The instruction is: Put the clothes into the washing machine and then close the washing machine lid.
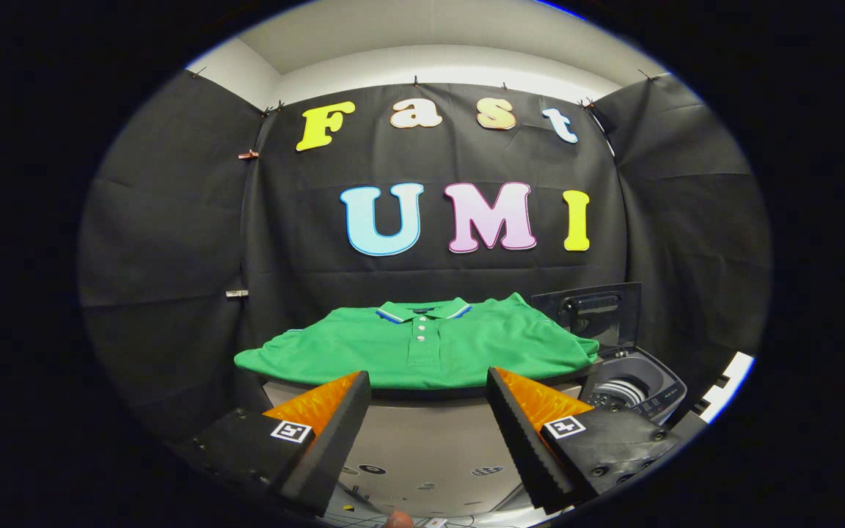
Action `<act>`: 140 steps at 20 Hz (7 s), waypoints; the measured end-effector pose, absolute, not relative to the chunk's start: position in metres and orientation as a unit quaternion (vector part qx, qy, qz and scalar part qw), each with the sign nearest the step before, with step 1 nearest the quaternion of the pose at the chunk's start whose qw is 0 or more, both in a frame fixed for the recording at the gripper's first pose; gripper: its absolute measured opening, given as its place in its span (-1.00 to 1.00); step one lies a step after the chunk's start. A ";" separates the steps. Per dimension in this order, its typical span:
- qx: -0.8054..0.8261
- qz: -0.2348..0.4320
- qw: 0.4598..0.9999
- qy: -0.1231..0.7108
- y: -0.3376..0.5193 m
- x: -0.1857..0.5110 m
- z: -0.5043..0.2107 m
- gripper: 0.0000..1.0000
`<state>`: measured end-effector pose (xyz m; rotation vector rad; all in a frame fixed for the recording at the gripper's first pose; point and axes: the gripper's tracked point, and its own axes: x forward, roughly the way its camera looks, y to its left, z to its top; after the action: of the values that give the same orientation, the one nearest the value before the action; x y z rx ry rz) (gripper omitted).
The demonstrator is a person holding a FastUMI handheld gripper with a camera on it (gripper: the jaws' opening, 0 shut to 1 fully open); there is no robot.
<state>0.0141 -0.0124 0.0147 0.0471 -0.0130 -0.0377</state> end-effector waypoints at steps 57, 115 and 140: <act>0.000 -0.083 0.887 0.455 -0.057 0.221 -0.011 -0.20; -0.055 -0.083 0.986 0.131 -0.029 0.170 0.150 -0.85; -0.039 -0.100 0.988 0.114 -0.234 0.180 0.190 -0.86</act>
<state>0.1796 -0.2336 0.1896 -0.0790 0.2281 -0.2017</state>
